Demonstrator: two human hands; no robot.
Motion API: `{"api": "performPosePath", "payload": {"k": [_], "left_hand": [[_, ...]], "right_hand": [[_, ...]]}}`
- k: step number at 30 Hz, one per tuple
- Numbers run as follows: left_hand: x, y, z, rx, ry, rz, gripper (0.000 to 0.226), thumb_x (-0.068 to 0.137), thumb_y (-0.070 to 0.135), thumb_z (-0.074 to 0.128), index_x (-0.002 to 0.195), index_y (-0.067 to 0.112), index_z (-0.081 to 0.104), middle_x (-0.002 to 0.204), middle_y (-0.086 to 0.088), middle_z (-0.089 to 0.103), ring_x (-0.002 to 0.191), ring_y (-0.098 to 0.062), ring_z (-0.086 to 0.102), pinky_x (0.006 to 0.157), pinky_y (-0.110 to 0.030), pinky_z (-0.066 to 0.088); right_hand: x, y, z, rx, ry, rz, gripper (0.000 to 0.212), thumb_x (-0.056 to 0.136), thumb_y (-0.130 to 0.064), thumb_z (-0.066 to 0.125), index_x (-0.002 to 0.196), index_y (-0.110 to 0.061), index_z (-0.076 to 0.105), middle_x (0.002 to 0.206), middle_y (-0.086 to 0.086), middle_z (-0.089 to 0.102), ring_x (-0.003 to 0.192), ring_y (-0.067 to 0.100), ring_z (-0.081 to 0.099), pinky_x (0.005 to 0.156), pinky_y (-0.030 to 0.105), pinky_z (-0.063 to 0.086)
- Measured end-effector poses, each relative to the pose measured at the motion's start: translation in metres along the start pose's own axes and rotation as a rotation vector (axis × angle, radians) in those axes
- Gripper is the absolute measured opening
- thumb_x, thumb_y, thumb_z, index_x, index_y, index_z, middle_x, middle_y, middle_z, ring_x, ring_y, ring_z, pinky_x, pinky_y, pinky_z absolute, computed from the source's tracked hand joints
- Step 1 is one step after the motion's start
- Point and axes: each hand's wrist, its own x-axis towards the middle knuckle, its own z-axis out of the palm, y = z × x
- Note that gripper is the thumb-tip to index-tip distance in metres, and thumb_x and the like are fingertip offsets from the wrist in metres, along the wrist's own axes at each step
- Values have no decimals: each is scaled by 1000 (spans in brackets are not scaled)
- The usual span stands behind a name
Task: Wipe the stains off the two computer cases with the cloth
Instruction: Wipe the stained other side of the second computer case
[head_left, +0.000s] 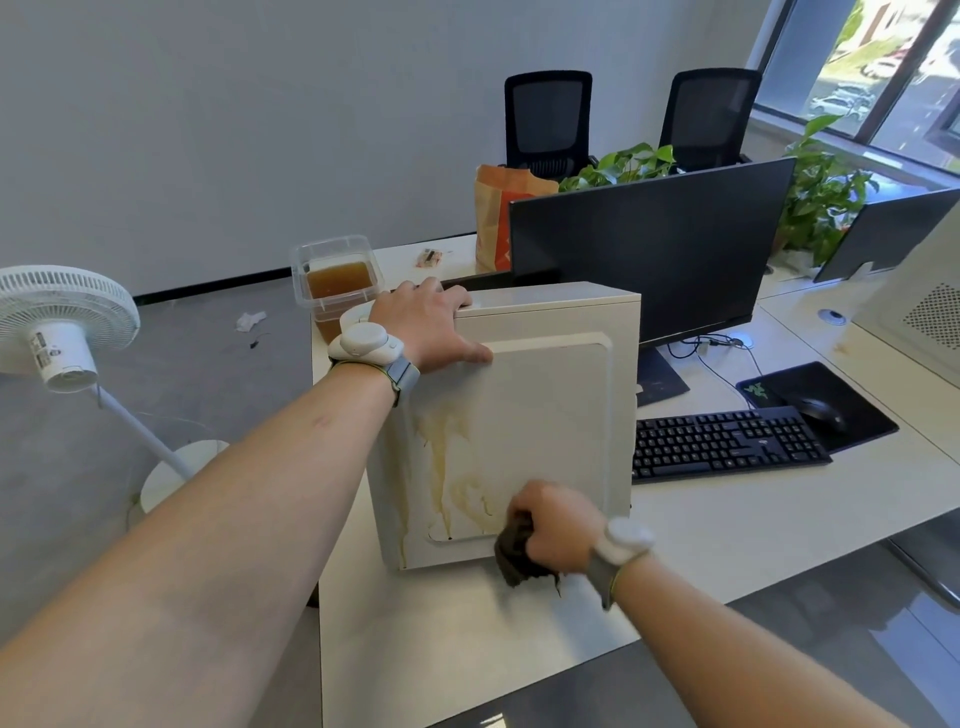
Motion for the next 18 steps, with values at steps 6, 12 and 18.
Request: {"api": "performPosePath", "payload": {"k": [6,12,18], "left_hand": [[-4,1,1,11,14,-2,96,61,95,47,140,40,51,130,-1,59,114,-29,55,94,-45,50],[-3,0,2,-2,16,0,95,64,94,51,142,40,50,132,-1,58,117,-29,54,94,-44,50],[-1,-1,3,2,7,3,92,66,92,53,141,39,51,129,-1,59,115,-28,55,92,-43,50]], "right_hand": [[21,-12,-124,141,545,214,34,80,-13,66,104,-13,43,103,7,50,81,31,55,67,39,48],[36,-29,-87,133,926,-121,33,89,-22,69,121,-12,65,121,8,60,112,28,50,99,39,45],[28,8,16,-253,699,-294,50,84,-3,54,132,-10,66,138,13,60,131,39,47,102,54,48]]}}
